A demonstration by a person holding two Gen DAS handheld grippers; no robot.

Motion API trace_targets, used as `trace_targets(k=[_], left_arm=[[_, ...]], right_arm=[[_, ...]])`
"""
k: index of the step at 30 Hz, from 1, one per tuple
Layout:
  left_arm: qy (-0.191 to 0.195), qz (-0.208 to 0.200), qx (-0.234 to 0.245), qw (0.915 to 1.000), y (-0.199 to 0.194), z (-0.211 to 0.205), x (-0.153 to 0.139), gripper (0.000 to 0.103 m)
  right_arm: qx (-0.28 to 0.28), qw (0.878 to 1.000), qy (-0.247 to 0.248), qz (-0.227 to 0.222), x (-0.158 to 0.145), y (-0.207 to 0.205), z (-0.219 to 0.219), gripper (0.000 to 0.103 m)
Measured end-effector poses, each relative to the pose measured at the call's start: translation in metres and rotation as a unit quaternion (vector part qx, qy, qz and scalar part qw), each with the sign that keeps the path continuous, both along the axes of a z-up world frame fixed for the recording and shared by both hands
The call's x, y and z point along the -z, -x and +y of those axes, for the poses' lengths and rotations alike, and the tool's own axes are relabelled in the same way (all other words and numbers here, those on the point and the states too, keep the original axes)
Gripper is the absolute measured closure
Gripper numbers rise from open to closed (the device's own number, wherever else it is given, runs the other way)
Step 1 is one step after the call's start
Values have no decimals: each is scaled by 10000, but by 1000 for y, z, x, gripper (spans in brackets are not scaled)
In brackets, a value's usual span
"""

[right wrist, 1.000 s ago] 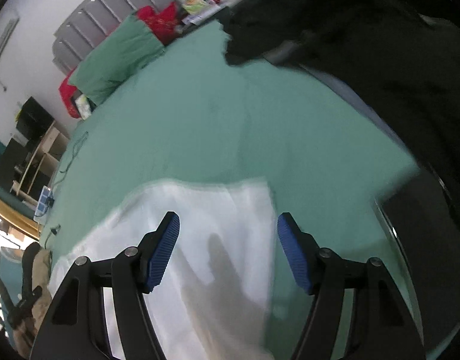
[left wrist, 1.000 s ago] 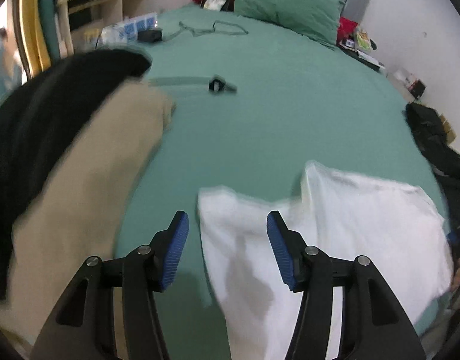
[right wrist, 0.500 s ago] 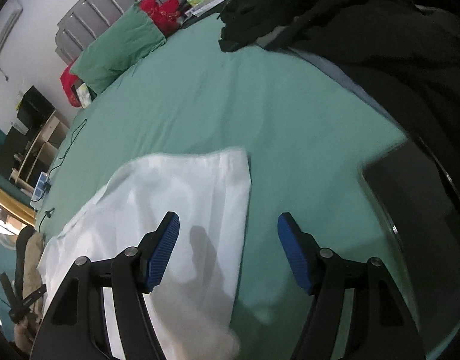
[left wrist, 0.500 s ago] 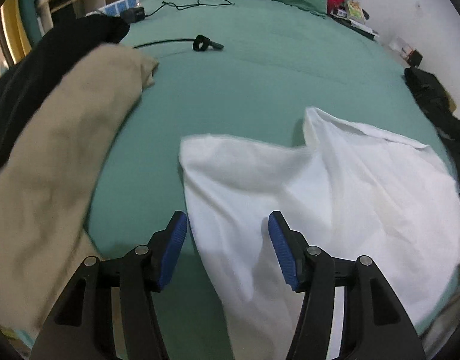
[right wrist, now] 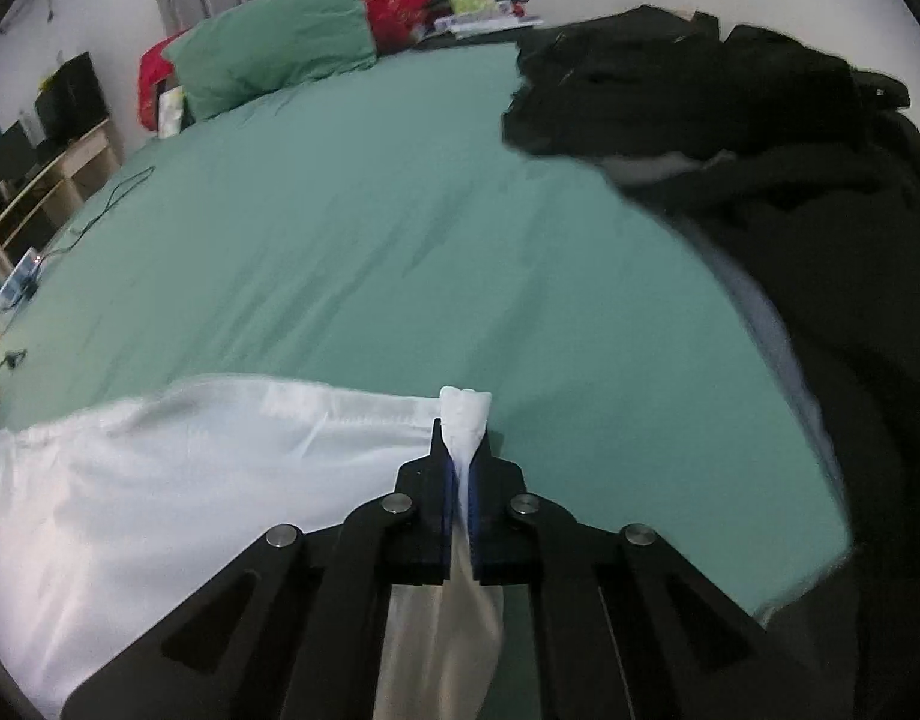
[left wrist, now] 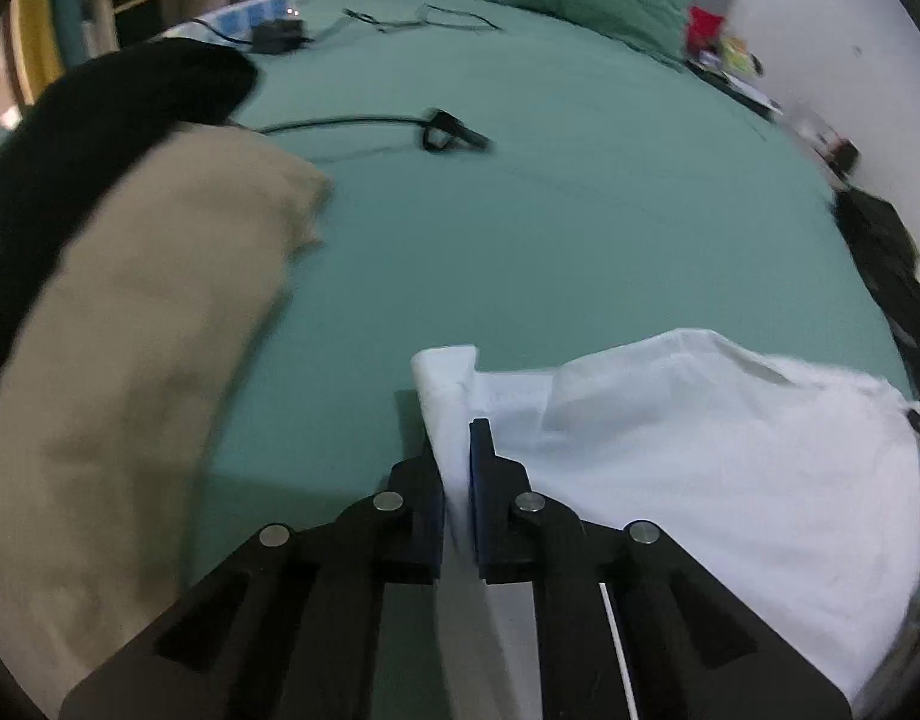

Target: Fold large clothes

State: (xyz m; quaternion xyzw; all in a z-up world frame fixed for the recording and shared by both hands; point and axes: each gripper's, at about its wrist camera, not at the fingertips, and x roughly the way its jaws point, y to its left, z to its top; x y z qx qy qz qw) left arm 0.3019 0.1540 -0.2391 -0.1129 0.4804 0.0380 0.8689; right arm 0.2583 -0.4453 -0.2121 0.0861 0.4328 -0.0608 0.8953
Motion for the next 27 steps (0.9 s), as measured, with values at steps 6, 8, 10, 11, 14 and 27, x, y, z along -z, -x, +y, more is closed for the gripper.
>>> trace_targets(k=[6,8,10,11,14,27], left_arm=[[-392,89,-18,9992,-7,-5,-5,92],[-685,-21,-75,9976,-3,-14,-18,76],[-830,-269,-84,9961,4,-24,-34,56],[-889,-403,-23,9952,6,-34,-43,52],[-887,-570,378,9937,2,-66,-58,51],[-920,292,2369,9667,-51,-240,0,49]], right_arm=[[-88,9995,67,284,6,-17,-5,97],[-57,9989,199,424,10,-15,-1,92],[90,9982,439,393,3,-8,5,76],[154,9980,523,306,-2,-4,6,65],[339,9958,840,-99,-22,8,17,48],[-935,9929,703,-200,-13,16,100,40]])
